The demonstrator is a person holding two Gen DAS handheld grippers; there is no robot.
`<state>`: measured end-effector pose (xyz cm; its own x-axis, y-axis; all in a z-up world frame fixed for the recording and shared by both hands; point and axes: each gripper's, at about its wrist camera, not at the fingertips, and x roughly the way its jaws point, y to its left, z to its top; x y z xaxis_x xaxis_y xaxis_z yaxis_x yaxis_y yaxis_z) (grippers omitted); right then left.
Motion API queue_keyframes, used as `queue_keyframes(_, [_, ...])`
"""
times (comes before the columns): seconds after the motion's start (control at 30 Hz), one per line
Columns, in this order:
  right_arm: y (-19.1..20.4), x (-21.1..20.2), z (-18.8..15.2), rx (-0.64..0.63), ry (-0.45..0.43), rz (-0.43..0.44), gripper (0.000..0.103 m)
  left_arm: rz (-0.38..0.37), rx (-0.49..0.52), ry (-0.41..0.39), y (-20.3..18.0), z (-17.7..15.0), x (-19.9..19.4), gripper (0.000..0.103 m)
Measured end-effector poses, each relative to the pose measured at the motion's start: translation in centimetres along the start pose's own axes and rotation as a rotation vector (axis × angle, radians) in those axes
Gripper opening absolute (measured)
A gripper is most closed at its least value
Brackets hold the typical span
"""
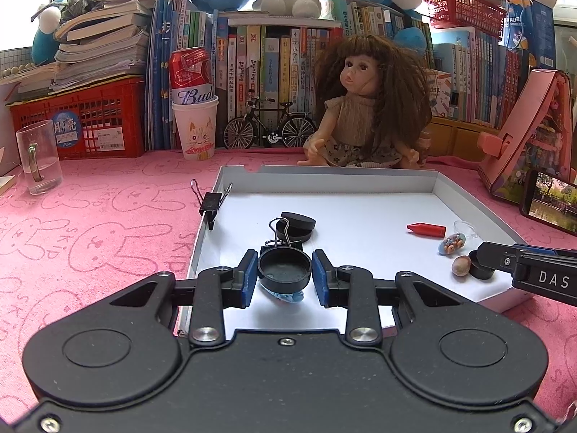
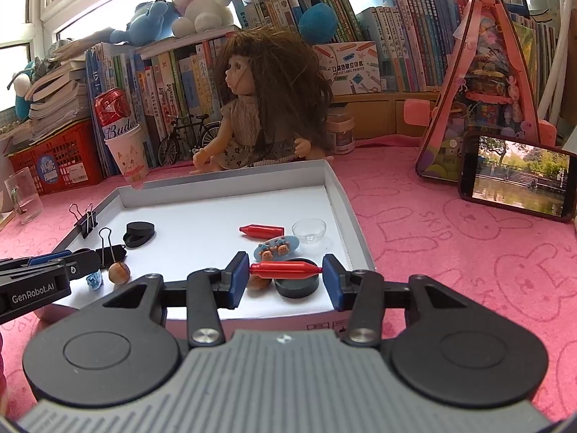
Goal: Organize rigid objects
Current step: 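Lower the black cap and red piece into the tray and open both grippers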
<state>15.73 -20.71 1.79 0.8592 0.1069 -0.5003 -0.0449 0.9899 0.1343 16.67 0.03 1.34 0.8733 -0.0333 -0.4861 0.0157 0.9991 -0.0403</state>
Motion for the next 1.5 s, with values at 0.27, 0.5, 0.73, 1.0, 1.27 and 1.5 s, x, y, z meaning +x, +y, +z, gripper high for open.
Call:
queue_keyframes(0.27, [0.0,0.2,0.0,0.006,0.015,-0.002,0.050,-0.001,-0.010,0.017,0.2,0.0,0.4,0.031])
queue_keyframes(0.5, [0.0,0.2,0.0,0.005,0.017,-0.003,0.051,0.001,-0.018,0.035,0.2,0.0,0.7,0.031])
queue_keyframes(0.73, [0.0,0.2,-0.1,0.002,0.018,-0.005,0.051,0.003,-0.021,0.041,0.3,0.0,0.8,0.031])
queue_keyframes(1.0, [0.1,0.3,-0.1,-0.008,0.023,-0.011,0.053,0.009,-0.037,0.060,0.5,-0.1,1.2,0.031])
queue_keyframes(1.27, [0.3,0.4,-0.1,-0.021,0.028,-0.018,0.053,0.009,-0.035,0.062,0.5,-0.1,1.3,0.031])
queue_keyframes(1.5, [0.3,0.4,-0.1,-0.025,0.029,-0.019,0.055,0.014,-0.027,0.066,0.3,-0.1,1.4,0.031])
